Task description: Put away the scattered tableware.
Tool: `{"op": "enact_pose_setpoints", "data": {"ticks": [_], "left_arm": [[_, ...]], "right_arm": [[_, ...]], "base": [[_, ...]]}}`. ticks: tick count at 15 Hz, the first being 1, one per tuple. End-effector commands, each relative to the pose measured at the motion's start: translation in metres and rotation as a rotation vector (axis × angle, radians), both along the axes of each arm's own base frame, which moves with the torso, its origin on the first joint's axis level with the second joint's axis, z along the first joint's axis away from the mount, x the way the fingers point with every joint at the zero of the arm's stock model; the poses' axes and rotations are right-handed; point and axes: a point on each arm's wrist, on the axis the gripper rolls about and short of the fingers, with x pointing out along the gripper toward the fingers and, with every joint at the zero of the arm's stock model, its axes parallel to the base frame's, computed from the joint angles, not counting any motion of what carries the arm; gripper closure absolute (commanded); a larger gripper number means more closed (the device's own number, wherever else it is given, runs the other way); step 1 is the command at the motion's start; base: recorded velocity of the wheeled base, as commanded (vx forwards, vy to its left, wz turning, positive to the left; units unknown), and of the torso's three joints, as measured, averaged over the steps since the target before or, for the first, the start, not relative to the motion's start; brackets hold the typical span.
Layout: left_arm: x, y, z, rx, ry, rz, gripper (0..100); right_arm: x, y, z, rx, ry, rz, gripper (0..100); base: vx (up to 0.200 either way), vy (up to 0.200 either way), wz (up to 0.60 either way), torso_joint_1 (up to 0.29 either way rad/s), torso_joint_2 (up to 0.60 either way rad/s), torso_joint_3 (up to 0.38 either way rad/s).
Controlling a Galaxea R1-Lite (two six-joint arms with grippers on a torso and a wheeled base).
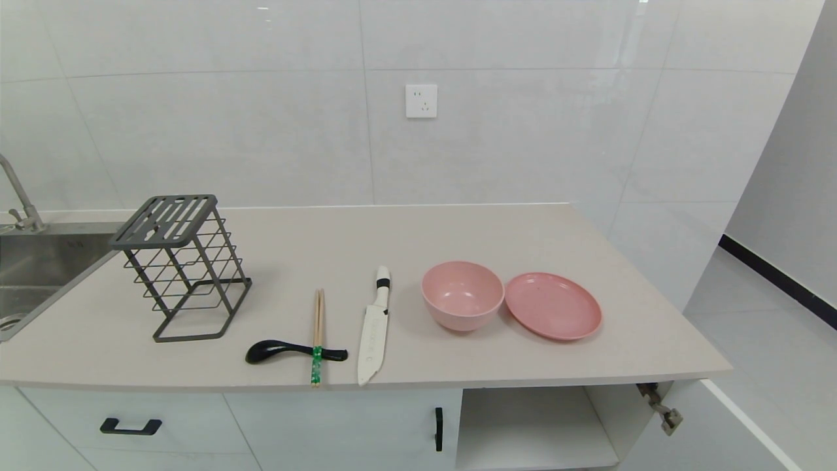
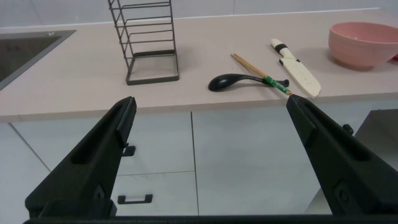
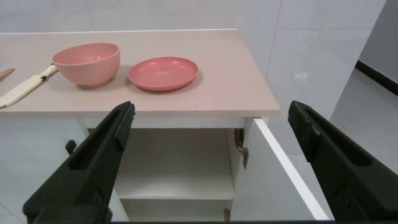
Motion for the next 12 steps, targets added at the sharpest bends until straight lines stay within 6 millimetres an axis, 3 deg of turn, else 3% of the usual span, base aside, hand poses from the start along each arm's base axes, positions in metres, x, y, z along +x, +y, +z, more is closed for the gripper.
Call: {"op": "enact_pose_setpoints", "data": {"ticks": [1,12], "left_arm": [[0.0001,0.0000,-0.0001,0.000,0.002,-0.001,0],[0.0001,0.0000,-0.0001,0.000,0.002,0.000,0]], "right_arm": [[0.0000,0.0000,0.0000,0.000,-0.001,0.000,0],[0.0000,0.0000,0.0000,0.000,-0.001,0.003,0]], "base": [[0.000,0.000,0.00,0.000,0.00,0.000],[0.000,0.000,0.00,0.000,0.00,0.000]]}}
